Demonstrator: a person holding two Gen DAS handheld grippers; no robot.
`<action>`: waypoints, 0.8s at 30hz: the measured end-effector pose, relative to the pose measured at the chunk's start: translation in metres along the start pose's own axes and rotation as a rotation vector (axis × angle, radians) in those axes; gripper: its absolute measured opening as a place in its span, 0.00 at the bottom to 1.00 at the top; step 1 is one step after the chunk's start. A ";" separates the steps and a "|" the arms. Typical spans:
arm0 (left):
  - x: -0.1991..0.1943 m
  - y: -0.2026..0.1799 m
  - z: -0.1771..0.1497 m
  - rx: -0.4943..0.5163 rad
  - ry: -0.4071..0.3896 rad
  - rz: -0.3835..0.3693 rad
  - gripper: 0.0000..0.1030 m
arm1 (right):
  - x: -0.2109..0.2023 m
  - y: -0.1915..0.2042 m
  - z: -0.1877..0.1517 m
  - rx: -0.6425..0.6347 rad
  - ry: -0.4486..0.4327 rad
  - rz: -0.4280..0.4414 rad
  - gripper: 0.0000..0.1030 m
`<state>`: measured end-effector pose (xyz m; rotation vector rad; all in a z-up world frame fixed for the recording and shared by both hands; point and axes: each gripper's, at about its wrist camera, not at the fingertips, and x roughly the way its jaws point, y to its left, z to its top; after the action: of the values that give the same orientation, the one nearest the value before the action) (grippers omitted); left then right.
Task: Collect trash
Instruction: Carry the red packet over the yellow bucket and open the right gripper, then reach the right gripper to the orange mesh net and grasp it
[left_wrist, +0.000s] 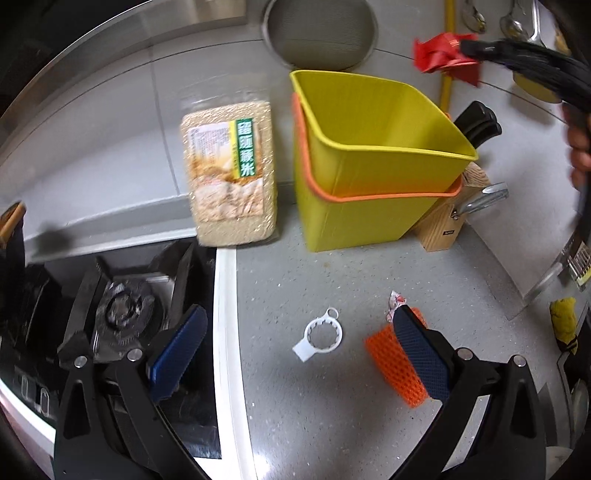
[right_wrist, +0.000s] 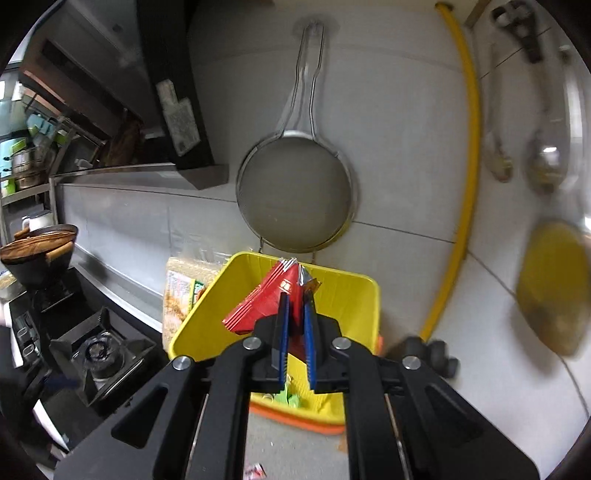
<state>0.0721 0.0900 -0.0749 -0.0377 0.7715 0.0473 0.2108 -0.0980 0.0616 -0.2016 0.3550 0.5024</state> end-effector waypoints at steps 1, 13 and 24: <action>-0.001 0.000 -0.003 -0.008 0.002 -0.003 0.96 | 0.014 0.000 0.000 0.002 0.027 -0.007 0.07; -0.009 0.016 -0.046 -0.102 0.052 0.015 0.96 | 0.057 0.009 -0.032 0.046 0.183 0.017 0.76; 0.000 0.042 -0.081 -0.163 0.134 0.043 0.96 | -0.020 0.020 -0.115 0.061 0.225 0.154 0.92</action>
<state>0.0134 0.1272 -0.1341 -0.1807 0.9017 0.1497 0.1523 -0.1204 -0.0385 -0.1726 0.6080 0.6222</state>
